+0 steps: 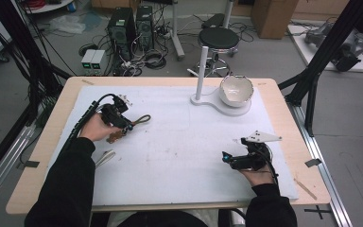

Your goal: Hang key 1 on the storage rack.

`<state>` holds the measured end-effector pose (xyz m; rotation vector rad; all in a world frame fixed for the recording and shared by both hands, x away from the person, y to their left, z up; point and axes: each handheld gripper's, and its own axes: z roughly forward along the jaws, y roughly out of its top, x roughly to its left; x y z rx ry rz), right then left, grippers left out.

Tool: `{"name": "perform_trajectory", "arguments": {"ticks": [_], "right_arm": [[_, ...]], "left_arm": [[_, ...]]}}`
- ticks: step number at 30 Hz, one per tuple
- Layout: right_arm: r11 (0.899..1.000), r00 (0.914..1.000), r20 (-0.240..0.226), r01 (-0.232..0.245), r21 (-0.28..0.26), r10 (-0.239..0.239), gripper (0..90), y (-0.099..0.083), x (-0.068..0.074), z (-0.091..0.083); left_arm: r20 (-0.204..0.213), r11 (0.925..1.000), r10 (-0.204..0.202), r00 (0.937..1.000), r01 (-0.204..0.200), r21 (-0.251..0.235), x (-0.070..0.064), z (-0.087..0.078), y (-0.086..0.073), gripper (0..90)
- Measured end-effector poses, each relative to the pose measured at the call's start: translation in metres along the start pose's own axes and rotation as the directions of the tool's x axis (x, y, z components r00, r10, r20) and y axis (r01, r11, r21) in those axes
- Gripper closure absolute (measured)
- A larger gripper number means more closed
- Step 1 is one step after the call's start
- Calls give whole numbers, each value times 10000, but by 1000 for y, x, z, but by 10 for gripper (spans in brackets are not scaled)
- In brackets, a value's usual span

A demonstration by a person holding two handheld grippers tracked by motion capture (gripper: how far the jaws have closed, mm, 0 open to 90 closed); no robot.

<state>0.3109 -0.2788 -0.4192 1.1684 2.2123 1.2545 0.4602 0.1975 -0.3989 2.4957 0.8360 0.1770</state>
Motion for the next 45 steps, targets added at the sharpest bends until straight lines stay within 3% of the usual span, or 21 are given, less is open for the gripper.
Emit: {"name": "perform_trajectory", "arguments": {"ticks": [9, 18, 34, 45], "right_arm": [[10000, 10000, -19, 29, -6, -29, 7, 0, -1, 1], [10000, 10000, -23, -11, -82, 11, 7, 0, -1, 0], [9998, 9998, -96, -149, -133, 147, 7, 0, -3, -1], [9997, 9998, -141, -153, -208, 150, 7, 1, -5, 0]], "left_arm": [[-215, 9965, -63, 9997, 44, -833, -1, -29, 12, 718], [-394, 9916, 42, 9992, -93, -1292, -4, -53, 30, 717], [-709, 9849, 179, 9973, -298, -1706, -8, -78, 52, 716], [-958, 9853, 553, 9939, -698, -1559, -17, -92, 74, 715]]}}
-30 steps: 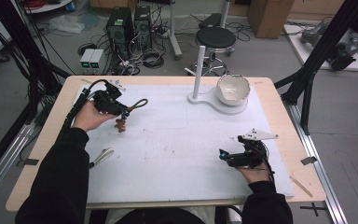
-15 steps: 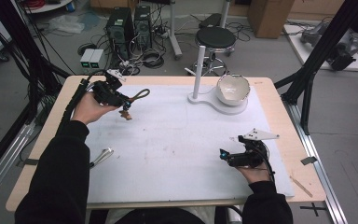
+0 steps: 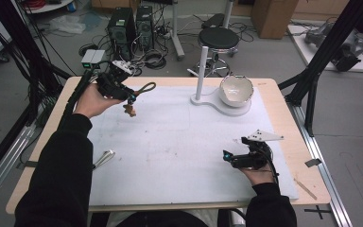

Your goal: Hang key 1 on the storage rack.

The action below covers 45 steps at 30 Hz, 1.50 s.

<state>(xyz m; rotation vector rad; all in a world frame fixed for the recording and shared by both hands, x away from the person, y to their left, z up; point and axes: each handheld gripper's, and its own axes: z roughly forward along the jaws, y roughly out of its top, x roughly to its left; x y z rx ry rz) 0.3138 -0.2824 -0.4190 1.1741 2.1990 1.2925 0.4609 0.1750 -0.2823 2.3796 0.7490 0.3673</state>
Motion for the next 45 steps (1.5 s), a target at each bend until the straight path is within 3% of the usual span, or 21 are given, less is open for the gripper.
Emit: {"name": "perform_trajectory", "arguments": {"ticks": [3, 11, 18, 22, 35, 43, 45], "right_arm": [[10000, 10000, -1, -91, 32, 91, 7, 0, 0, 0], [10000, 10000, 6, -66, 13, 66, 6, 0, 0, -1], [10000, 10000, -9, -76, 40, 76, 6, 0, 0, 0], [10000, 10000, 6, -80, 12, 80, 7, 0, -1, 0], [9999, 9999, 37, -128, -90, 129, 7, 0, 0, -2], [9996, 9997, -25, -254, -104, 254, 7, -2, 0, -4], [9994, 9996, -137, -243, -229, 240, 6, -2, 0, -4]], "left_arm": [[-17, 9999, 4, 10000, -5, -101, -2, -3, 9, 715], [-32, 9987, 472, 9989, -473, -213, -11, -4, 38, 713], [-116, 9984, 467, 9988, -470, -322, -9, -7, 51, 713], [-226, 9976, 665, 9975, -670, -188, -12, -6, 62, 712], [-197, 9904, 1230, 9922, -1239, -607, -28, 6, 96, 710], [-333, 9886, 1323, 9907, -1343, -681, -35, 8, 110, 710], [-420, 9870, 1303, 9906, -1336, -891, -39, 8, 116, 707]]}}
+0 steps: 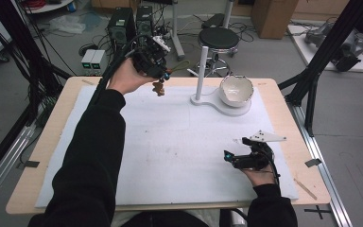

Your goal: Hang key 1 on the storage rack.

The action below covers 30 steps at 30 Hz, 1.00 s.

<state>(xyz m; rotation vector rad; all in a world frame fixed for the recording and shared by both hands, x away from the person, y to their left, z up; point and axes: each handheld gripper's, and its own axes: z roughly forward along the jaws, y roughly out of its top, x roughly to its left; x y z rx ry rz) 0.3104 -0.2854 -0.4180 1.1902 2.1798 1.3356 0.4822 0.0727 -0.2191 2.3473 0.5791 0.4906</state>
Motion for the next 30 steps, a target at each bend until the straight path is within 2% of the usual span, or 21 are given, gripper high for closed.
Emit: {"name": "perform_trajectory", "arguments": {"ticks": [4, 11, 16, 21, 30], "right_arm": [[9998, 9998, -96, -168, -45, 167, 7, 0, -1, -1], [9998, 9998, -81, -179, -16, 179, 7, 0, 0, -2], [9999, 9999, -95, -94, 111, 95, 7, 0, -1, 0], [9998, 9999, -130, -5, 204, 7, 7, 1, -1, 3], [9997, 9999, -127, 74, 234, -71, 6, 0, 0, 3]], "left_arm": [[-17, 9999, 135, 9999, -135, -69, -4, 4, 9, 707], [28, 9982, 466, 9989, -465, -372, -14, 14, 24, 707], [9, 9983, 491, 9988, -491, -314, -16, 21, 28, 708], [-210, 9985, 510, 9985, -514, -195, -21, 36, 33, 708], [-344, 9987, 460, 9983, -467, -196, -22, 43, 41, 708]]}}
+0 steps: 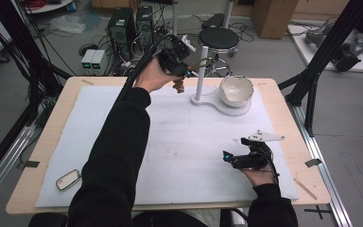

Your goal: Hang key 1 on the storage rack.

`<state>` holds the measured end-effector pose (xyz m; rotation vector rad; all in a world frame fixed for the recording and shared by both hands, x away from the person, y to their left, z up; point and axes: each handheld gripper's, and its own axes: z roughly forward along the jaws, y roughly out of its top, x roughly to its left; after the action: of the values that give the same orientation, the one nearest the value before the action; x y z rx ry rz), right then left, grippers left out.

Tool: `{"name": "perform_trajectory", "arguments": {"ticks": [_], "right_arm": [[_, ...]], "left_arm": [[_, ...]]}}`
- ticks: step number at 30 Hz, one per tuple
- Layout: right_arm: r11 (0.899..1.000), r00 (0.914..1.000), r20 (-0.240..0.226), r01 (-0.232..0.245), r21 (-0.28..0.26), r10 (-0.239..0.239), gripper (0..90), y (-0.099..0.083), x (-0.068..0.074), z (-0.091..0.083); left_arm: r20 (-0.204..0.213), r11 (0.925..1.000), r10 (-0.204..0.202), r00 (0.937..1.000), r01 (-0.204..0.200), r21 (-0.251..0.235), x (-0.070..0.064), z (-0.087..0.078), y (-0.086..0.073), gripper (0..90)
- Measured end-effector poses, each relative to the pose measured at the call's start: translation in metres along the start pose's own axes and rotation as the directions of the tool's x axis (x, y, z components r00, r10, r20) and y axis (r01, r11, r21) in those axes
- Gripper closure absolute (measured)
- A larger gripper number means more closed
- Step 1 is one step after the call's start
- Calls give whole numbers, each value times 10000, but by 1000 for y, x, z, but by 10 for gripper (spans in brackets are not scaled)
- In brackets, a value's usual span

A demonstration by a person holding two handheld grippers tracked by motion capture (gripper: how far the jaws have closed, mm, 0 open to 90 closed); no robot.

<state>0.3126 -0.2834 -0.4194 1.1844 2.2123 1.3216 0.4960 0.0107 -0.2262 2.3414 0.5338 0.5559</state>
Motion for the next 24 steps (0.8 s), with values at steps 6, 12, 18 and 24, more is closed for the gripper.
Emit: {"name": "perform_trajectory", "arguments": {"ticks": [6, 12, 18, 24], "right_arm": [[10000, 10000, 20, -14, 32, 14, 7, 0, 0, 1], [10000, 10000, 43, 15, 92, -15, 7, 0, 0, 1], [9995, 9999, 54, 85, 298, -87, 6, -1, 0, 3], [9995, 9999, 91, 88, 298, -91, 7, -1, 0, 3]], "left_arm": [[76, 9995, 145, 9999, -147, 282, -4, 9, -3, 707], [-204, 9989, 52, 9998, -43, 468, -4, 24, -6, 708], [-391, 9989, 83, 9992, -65, 470, -5, 28, -6, 708], [-658, 9979, 208, 9976, -167, 625, -5, 32, -7, 708]]}}
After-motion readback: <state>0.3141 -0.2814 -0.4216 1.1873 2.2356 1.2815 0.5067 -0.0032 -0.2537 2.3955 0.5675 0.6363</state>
